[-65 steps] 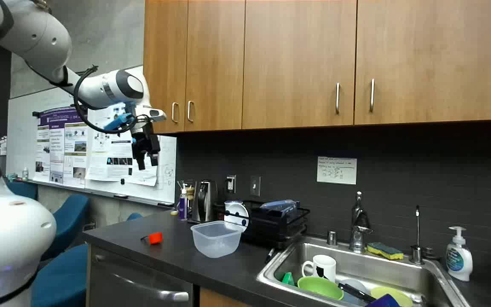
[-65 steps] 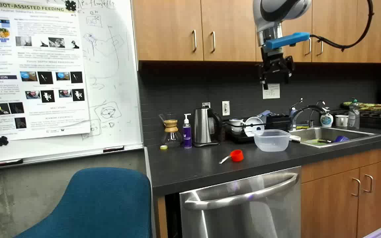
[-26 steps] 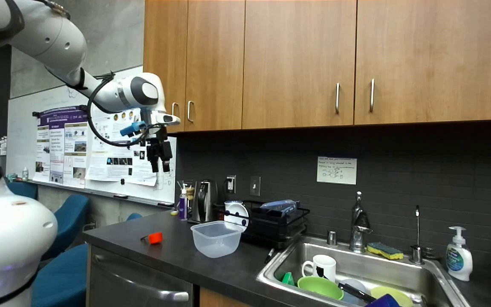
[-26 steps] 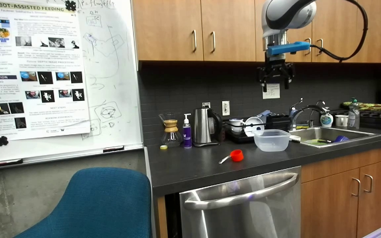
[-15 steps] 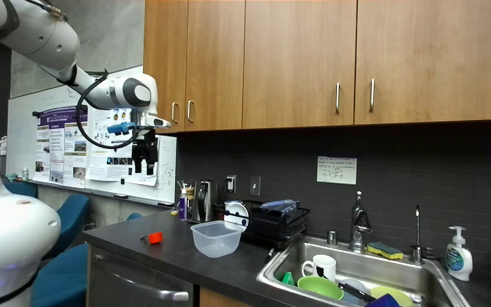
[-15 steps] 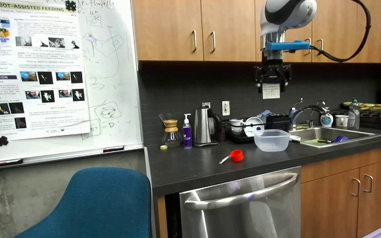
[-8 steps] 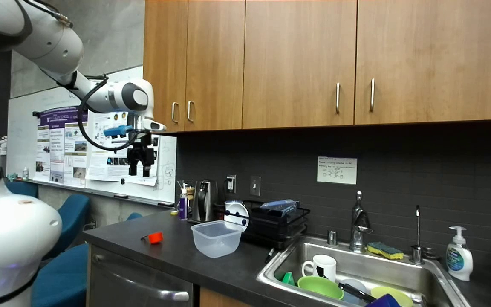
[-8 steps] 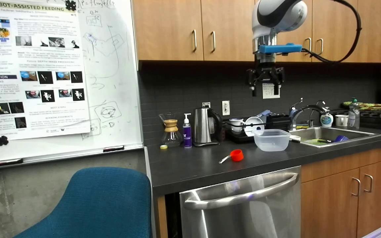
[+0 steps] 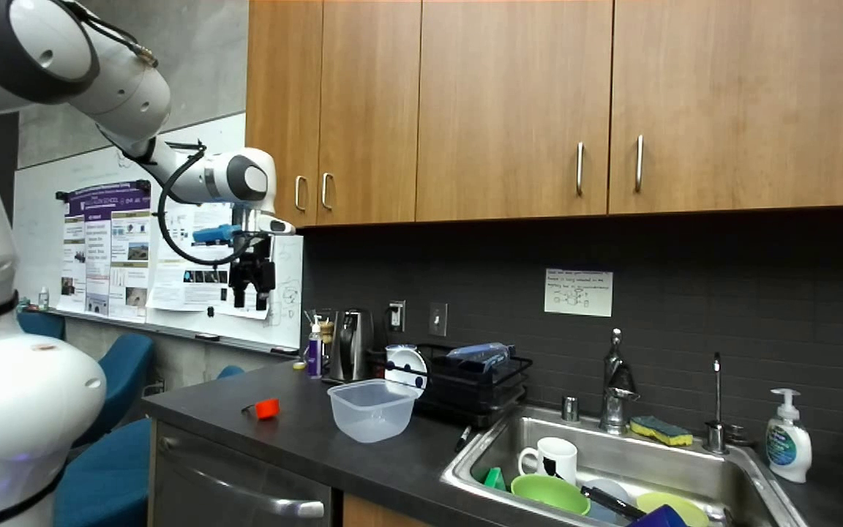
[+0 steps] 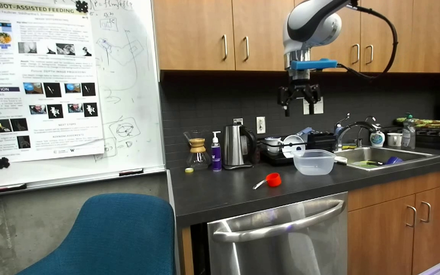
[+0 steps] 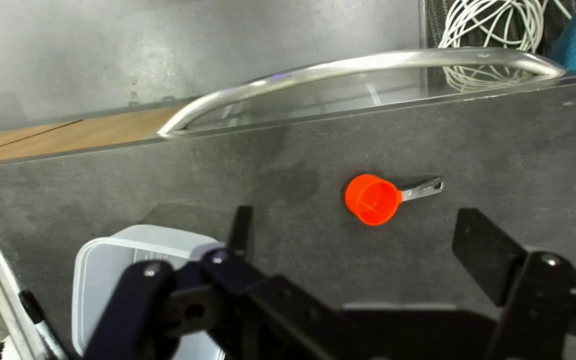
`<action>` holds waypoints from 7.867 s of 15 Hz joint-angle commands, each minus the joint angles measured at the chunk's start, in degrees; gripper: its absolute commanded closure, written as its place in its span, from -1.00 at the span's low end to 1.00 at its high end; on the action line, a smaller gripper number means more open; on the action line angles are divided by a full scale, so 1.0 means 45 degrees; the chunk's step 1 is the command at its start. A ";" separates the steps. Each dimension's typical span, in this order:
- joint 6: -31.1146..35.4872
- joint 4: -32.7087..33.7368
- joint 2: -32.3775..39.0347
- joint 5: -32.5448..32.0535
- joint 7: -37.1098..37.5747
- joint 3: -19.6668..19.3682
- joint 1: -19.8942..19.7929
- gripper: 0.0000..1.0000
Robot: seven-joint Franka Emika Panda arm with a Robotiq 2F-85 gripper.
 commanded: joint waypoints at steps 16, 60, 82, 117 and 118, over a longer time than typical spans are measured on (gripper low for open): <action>0.0167 0.3344 0.3902 -0.1167 0.0595 -0.0431 0.0791 -1.00; 0.2340 0.4585 0.7690 -0.0343 -0.1163 -0.1797 0.1254 -1.00; 0.3904 0.3674 0.8321 -0.0193 -0.0981 -0.1682 0.1909 -1.00; 0.5072 0.0361 0.6216 -0.1144 -0.0685 -0.1258 0.1949 -1.00; 0.5110 0.0438 0.6288 -0.1135 -0.0686 -0.1272 0.1935 -1.00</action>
